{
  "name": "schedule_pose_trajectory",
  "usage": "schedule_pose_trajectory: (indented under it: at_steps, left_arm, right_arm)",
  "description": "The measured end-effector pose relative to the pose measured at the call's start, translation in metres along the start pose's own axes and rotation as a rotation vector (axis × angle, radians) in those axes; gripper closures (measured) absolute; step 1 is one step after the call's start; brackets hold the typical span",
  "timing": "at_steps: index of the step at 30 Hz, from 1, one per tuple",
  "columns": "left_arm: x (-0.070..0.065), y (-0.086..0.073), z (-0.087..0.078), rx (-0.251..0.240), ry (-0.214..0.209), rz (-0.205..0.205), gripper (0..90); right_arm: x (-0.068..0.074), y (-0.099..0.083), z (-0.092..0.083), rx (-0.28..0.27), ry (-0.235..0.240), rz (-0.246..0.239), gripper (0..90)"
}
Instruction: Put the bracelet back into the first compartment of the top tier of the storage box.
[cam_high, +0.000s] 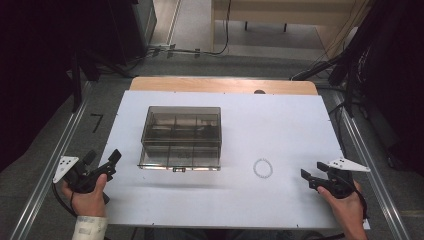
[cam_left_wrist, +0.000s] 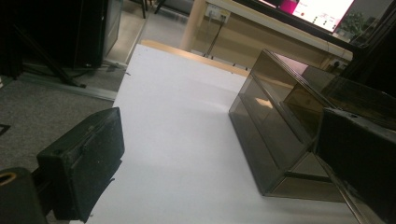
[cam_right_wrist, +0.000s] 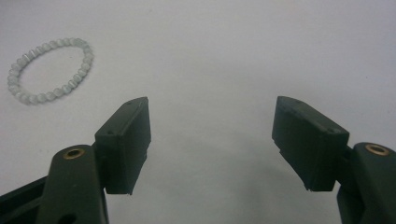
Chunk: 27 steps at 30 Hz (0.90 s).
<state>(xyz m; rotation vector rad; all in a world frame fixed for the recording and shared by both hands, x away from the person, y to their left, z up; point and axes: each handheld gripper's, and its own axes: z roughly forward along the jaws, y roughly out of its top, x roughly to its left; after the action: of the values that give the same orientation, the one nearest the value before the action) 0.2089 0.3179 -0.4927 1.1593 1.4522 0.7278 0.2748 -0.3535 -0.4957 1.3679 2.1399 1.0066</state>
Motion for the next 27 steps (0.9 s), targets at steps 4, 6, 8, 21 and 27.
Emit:
schedule_pose_trajectory:
  at_steps: [4,6,8,21,27]
  left_arm:
    - [-0.0002,-0.0001,-0.0002,0.0,-0.002,0.0,2.3]
    - [-0.0002,-0.0001,-0.0002,0.001,-0.002,0.0,2.3]
    - [0.0,-0.0002,-0.0002,0.001,-0.001,-0.002,2.3]
    - [-0.0004,-0.0002,0.0,0.001,-0.003,0.001,2.3]
    - [-0.0008,-0.0003,0.0002,0.001,-0.004,0.003,2.3]
  right_arm:
    - [0.0,0.0001,0.0008,0.006,0.003,0.004,25.7]
    - [0.0002,0.0001,0.0008,0.007,0.004,0.006,25.8]
    - [0.0003,0.0001,0.0014,0.008,0.008,0.006,25.8]
    - [0.0041,0.0023,0.0022,0.003,0.022,0.001,26.2]
    - [0.0063,0.0032,0.0031,0.005,0.027,-0.004,26.2]
